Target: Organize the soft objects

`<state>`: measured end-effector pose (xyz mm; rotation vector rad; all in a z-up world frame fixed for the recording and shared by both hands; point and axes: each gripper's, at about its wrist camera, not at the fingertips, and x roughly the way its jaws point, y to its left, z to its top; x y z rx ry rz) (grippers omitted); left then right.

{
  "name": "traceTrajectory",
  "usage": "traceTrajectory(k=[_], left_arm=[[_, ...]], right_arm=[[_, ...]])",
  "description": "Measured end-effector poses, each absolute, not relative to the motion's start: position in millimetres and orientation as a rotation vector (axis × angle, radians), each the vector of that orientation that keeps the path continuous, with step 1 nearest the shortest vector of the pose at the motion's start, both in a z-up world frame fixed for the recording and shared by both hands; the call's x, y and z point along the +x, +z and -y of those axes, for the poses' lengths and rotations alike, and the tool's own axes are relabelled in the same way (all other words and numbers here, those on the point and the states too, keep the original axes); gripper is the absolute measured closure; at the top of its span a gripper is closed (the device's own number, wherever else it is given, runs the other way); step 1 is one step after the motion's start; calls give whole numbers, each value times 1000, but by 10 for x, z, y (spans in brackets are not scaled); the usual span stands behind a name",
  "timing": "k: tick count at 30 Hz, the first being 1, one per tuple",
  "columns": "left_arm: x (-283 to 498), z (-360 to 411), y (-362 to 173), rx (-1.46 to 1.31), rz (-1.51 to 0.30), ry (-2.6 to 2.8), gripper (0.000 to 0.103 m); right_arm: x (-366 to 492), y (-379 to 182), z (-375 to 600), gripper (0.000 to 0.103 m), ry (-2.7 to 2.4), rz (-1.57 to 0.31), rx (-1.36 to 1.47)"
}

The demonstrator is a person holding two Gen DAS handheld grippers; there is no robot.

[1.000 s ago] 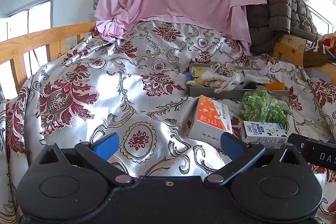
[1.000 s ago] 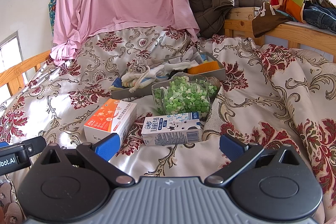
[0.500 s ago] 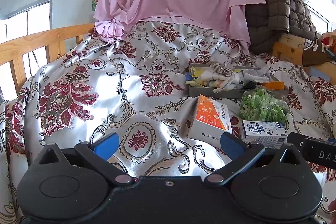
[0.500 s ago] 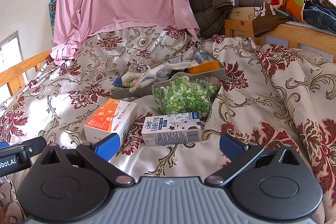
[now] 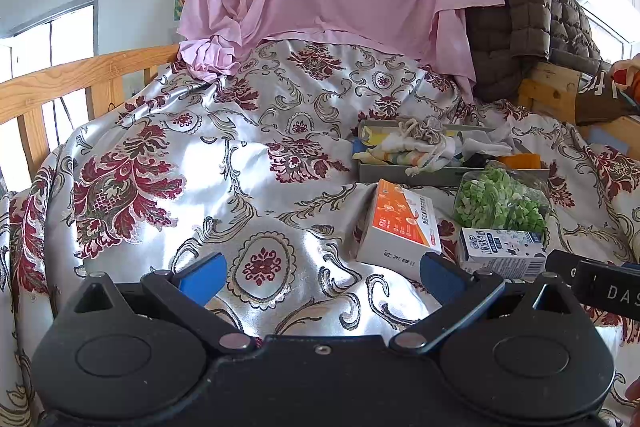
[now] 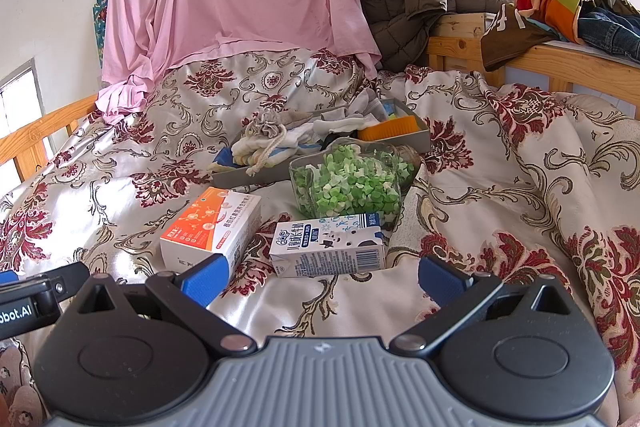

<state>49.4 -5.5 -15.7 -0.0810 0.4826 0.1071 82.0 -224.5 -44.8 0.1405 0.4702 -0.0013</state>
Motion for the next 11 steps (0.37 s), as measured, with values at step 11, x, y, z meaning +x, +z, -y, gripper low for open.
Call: traceTrajectory(k=[11], left_arm=[[502,46,-205,-96,-499,103,1]], right_arm=[[821,-445,2245,0,-1,-471,140]])
